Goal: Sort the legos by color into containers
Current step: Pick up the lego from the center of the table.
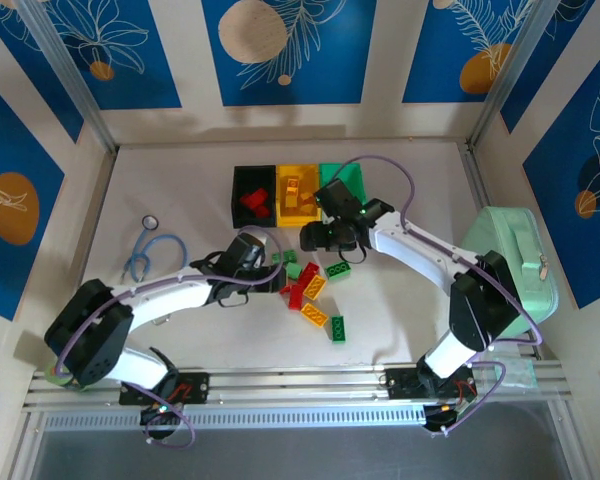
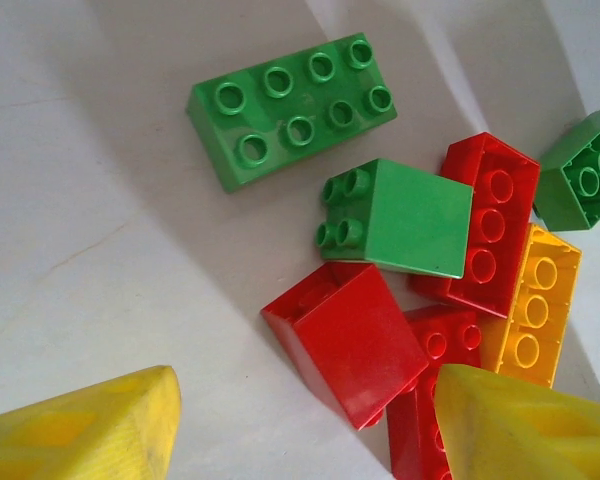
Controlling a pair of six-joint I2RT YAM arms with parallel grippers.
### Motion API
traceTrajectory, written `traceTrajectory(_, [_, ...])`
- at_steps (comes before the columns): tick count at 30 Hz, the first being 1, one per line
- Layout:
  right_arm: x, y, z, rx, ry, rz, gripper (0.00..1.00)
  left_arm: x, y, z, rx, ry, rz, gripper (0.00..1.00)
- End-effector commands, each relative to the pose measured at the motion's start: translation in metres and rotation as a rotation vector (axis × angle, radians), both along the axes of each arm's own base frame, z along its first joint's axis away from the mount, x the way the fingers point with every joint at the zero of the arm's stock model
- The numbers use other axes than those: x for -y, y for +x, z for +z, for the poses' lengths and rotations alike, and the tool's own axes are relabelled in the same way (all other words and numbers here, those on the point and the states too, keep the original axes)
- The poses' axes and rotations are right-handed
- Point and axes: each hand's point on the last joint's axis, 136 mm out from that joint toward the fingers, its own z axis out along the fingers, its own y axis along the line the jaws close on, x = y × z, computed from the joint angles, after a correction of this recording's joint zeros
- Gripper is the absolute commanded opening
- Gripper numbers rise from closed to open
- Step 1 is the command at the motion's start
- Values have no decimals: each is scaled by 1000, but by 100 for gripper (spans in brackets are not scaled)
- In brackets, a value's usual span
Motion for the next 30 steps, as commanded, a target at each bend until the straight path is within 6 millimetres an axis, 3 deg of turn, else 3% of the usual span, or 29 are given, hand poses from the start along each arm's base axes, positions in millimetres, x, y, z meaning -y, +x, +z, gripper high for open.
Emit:
traceTrajectory(1, [10, -7, -3, 0, 17, -40, 69, 17, 2, 3, -21, -37, -11, 68])
traceTrajectory(12, [35, -27, -21, -33, 34, -93, 69, 37, 5, -15, -77, 17, -36, 67])
traceTrajectory(21, [41, -28, -27, -36, 48, -108, 69, 24, 6, -29, -121, 110, 5, 60])
traceTrajectory(30, [40, -29, -33, -48, 62, -115, 69, 12, 6, -31, -131, 210, 5, 45])
